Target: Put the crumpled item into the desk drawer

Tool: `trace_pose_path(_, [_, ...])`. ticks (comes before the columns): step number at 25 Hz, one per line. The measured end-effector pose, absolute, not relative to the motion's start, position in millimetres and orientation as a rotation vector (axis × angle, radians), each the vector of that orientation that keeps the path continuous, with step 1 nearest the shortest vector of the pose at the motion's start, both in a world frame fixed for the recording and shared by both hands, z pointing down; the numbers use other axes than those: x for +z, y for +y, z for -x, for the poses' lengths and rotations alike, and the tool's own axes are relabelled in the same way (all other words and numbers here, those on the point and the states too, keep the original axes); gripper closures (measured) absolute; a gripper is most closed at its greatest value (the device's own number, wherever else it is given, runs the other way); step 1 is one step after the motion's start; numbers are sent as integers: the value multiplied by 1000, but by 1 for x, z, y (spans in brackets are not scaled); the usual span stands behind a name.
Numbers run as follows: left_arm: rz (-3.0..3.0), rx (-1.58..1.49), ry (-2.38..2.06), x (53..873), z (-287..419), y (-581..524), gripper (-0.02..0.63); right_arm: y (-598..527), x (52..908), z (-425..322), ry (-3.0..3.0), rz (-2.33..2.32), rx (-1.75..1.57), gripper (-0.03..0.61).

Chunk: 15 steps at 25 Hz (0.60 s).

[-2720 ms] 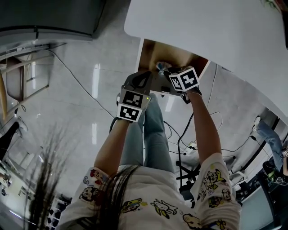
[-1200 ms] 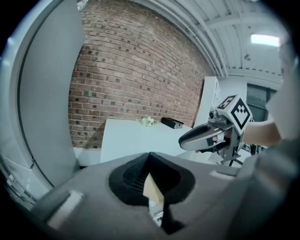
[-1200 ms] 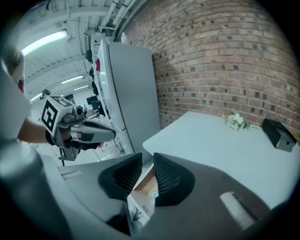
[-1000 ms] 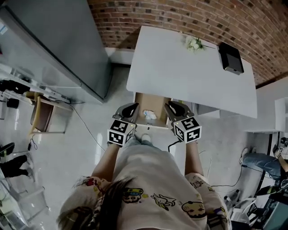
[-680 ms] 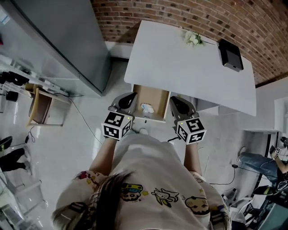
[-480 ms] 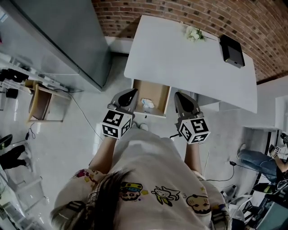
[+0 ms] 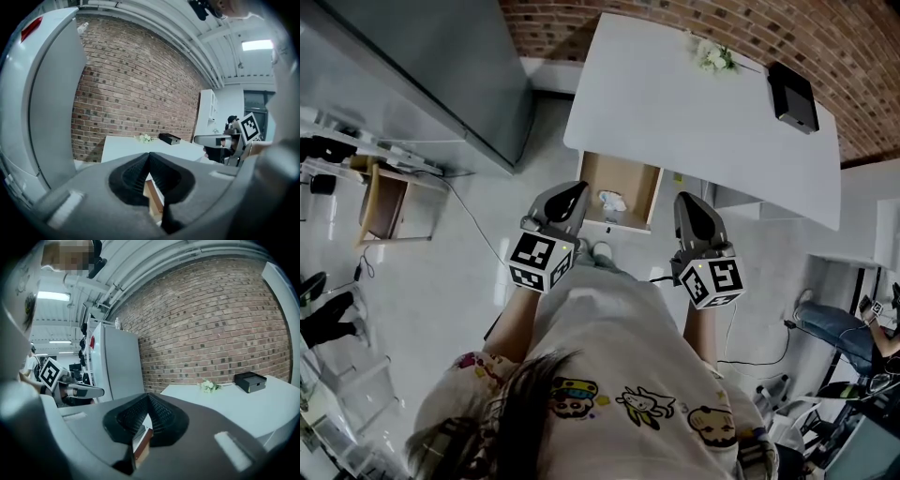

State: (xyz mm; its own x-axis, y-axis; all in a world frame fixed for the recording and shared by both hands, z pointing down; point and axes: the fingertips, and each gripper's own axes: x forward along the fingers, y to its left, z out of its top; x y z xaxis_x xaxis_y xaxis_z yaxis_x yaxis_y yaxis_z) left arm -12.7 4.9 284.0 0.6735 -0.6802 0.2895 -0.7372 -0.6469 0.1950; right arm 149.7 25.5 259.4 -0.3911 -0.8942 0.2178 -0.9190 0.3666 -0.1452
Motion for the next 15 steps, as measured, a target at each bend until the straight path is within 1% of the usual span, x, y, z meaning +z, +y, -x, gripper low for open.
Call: trace_pose_path(15, [-2574,273,-1160,286,29,-1,615,19,263,-138,-2511,-1656,400,569])
